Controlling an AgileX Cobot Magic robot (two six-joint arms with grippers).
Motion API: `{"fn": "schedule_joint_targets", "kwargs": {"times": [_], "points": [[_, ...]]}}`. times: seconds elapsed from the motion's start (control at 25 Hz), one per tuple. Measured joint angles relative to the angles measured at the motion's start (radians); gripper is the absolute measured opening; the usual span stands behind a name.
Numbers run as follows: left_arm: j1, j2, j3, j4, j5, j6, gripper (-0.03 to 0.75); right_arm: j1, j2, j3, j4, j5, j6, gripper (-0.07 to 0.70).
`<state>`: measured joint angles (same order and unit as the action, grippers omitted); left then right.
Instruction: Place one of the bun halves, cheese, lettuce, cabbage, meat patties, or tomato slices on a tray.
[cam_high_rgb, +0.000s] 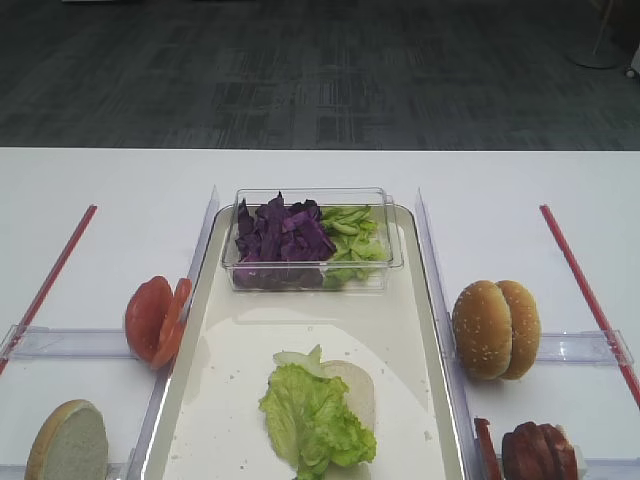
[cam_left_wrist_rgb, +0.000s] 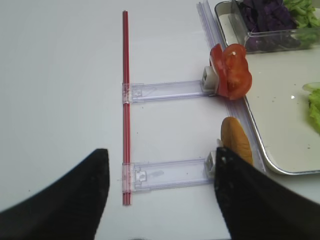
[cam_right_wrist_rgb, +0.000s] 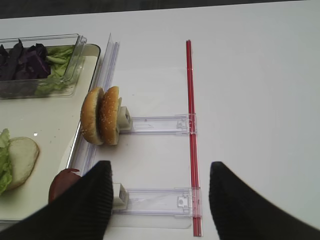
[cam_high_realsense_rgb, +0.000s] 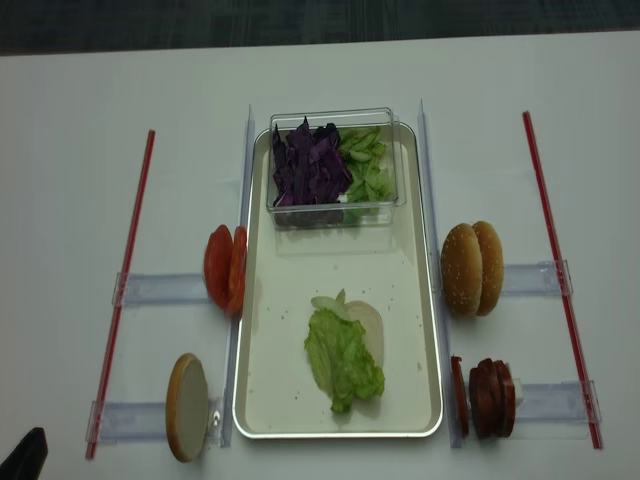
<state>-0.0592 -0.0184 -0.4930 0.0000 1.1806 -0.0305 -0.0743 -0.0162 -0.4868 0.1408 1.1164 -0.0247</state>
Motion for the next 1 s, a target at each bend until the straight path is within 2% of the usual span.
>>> {"fn": "schedule_joint_targets", "kwargs": {"times": [1.0], "points": [[0.0, 0.0, 0.0, 0.0, 0.0, 0.0, 0.433, 0.0, 0.0, 0.0, 0.0, 0.0, 0.0, 0.453]]}}
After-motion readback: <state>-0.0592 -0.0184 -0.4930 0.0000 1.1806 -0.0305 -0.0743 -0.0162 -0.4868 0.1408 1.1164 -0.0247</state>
